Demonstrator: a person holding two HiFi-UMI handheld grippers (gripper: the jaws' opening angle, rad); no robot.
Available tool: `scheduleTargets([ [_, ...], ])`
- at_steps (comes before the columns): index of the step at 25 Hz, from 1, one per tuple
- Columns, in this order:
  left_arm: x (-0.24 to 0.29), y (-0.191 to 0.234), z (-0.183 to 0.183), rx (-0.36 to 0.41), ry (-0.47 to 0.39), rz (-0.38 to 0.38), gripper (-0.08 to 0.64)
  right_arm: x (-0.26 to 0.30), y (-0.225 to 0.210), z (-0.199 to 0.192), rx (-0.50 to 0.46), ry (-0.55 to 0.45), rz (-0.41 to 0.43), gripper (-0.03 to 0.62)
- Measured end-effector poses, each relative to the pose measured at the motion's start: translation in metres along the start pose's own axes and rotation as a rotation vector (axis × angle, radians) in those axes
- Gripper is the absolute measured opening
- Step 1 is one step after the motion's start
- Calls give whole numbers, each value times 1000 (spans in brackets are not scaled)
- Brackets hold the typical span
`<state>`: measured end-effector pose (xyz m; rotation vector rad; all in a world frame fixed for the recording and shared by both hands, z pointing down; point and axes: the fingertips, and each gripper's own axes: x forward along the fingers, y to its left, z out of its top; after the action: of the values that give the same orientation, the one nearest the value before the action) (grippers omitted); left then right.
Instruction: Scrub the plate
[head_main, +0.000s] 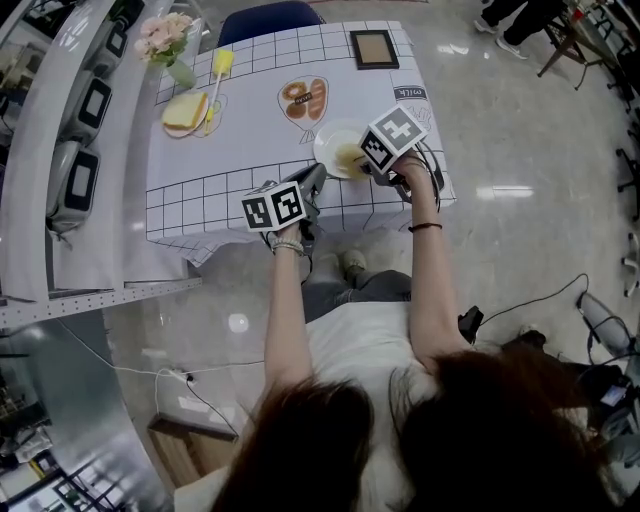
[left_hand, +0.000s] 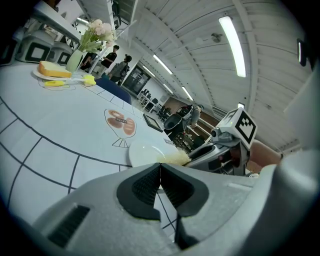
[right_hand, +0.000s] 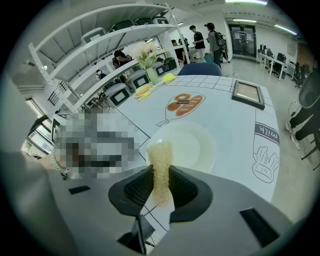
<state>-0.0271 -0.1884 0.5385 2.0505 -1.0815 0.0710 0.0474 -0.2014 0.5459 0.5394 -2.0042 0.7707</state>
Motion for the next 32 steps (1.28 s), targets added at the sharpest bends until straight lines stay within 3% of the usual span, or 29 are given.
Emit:
scheduleTargets([
  [32,-28,26,5,-42,-50,52,11,27,28,25,-74,22,54,78],
])
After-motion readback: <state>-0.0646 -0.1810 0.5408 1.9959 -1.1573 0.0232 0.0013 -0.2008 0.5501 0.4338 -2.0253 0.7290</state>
